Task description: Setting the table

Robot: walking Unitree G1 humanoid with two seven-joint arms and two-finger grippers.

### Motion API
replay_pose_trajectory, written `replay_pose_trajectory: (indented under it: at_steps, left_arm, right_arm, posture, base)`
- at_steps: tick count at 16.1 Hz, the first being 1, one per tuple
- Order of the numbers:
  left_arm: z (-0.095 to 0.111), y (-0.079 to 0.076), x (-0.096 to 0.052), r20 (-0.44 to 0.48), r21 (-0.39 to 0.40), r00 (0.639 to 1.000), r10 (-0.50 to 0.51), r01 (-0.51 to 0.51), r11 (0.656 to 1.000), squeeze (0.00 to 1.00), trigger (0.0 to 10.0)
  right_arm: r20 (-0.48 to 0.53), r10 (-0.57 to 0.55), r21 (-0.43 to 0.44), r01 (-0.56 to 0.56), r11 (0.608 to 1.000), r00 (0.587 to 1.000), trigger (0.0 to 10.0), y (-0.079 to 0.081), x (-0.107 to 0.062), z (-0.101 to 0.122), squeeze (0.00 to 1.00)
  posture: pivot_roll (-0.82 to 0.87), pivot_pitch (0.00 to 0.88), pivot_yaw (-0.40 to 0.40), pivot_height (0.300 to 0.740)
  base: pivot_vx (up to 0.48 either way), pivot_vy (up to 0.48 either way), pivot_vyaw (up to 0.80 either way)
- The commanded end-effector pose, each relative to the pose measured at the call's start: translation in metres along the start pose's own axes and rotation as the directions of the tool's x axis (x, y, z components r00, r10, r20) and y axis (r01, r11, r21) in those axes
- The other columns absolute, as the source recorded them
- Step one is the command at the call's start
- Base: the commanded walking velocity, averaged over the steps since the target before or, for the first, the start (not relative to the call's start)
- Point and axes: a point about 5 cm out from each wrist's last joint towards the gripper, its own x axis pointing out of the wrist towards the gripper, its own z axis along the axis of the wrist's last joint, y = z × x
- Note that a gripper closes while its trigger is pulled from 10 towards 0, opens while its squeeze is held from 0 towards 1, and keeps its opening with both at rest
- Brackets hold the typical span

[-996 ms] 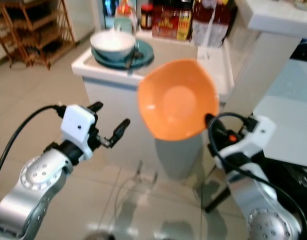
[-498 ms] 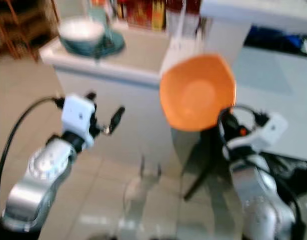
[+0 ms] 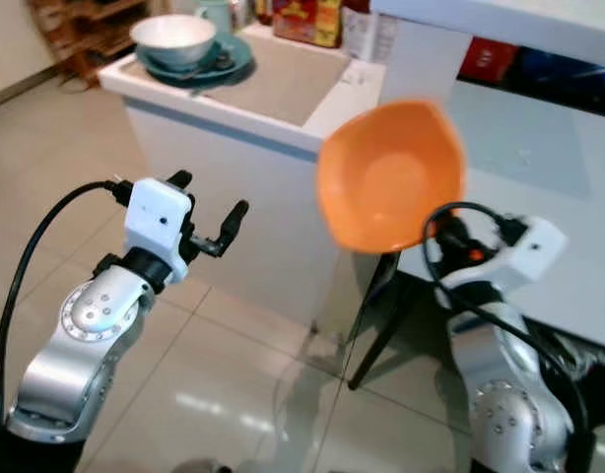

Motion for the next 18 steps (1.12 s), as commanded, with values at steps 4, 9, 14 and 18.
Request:
replay_pose_trajectory:
  at_steps: [4,9,14,18]
  left_arm:
    - [0.001,-0.001,0.002,0.010,0.011,1.000,-0.013,0.013,1.000,0.00,10.0]
    - [0.001,-0.002,-0.001,0.013,0.014,1.000,-0.016,0.016,1.000,0.00,10.0]
    - [0.001,-0.002,0.002,0.018,0.015,1.000,-0.018,0.018,1.000,0.00,10.0]
    - [0.001,-0.001,0.002,0.019,0.018,1.000,-0.021,0.021,1.000,0.00,10.0]
  right_arm:
    - [0.061,-0.004,-0.016,0.005,1.000,0.998,10.0,-0.003,0.003,0.012,0.00]
    - [0.081,-0.009,-0.031,0.011,0.999,0.997,10.0,-0.011,0.010,0.020,0.00]
    - [0.087,-0.006,-0.023,0.008,1.000,0.996,10.0,-0.011,0.011,0.021,0.00]
    - [0.089,-0.016,-0.009,0.017,1.000,0.996,10.0,-0.012,0.013,0.021,0.00]
  posture:
    - [0.04,0.046,-0.024,0.740]
    - [0.05,0.031,-0.028,0.740]
    - [0.05,0.031,-0.023,0.740]
    - [0.05,0.034,-0.018,0.740]
  base:
    - [0.000,-0.431,0.00]
    - [0.000,-0.431,0.00]
    - [0.000,-0.431,0.00]
    - [0.000,-0.432,0.00]
